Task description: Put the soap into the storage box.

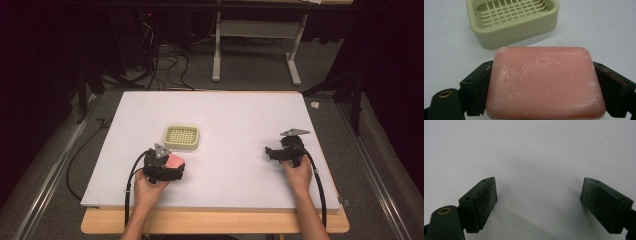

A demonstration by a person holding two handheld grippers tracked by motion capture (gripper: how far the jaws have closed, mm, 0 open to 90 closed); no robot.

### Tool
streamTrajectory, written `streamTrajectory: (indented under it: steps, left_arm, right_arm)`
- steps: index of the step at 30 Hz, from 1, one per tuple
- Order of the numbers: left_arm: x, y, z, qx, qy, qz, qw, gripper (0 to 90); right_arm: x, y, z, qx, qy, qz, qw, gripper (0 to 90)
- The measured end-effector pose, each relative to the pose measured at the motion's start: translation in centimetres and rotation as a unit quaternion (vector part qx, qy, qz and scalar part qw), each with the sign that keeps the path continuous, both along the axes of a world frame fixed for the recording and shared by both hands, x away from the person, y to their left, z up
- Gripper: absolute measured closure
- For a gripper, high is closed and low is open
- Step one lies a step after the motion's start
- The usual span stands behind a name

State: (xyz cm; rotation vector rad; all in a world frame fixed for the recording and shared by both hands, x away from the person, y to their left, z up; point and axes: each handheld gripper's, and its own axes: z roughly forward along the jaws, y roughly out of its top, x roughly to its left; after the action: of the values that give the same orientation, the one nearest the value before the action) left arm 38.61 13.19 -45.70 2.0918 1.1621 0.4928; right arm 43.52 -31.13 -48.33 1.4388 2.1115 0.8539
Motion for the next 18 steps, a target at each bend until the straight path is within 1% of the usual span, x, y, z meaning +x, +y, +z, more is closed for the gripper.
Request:
streamTrajectory:
  steps: [2,3,4,10,12,13,15,16,18]
  left_arm:
    - [0.1,-0.3,0.4,-0.001,0.0,-0.002,1.0,13.7]
    - [0.1,-0.4,0.5,-0.005,-0.002,-0.002,1.0,13.7]
    - [0.2,-0.5,0.7,-0.01,0.0,-0.002,0.9999,13.7]
    - [0.8,-0.9,1.5,-0.019,0.002,0.003,0.9998,13.7]
    - [1.0,-0.9,1.8,-0.026,0.005,0.005,0.9996,13.7]
    - [1.0,-1.0,1.9,-0.026,0.003,0.008,0.9996,13.7]
    - [1.2,-1.1,2.1,-0.018,-0.001,0.018,0.9997,13.7]
    - [1.3,-1.2,2.2,-0.018,-0.001,0.019,0.9997,13.7]
    - [1.5,-1.2,2.4,-0.025,0.001,0.017,0.9995,13.7]
  right_arm:
    - [0.0,0.0,0.0,-0.001,0.0,0.001,1.0,14.3]
    - [0.0,0.0,0.0,0.0,0.0,0.001,1.0,14.3]
    - [0.0,0.0,0.0,0.0,0.0,0.0,1.0,14.3]
    - [0.0,0.0,0.0,0.0,0.0,0.0,1.0,14.3]
    - [0.0,0.0,0.0,0.0,0.0,0.0,1.0,14.3]
    - [0.0,0.0,0.0,0.0,0.0,0.0,1.0,14.3]
    - [0.0,0.0,0.0,0.0,0.0,0.0,1.0,14.3]
    - [0.0,0.0,0.0,0.0,0.0,0.0,1.0,14.3]
    - [0.0,0.0,0.0,0.0,0.0,0.0,1.0,14.3]
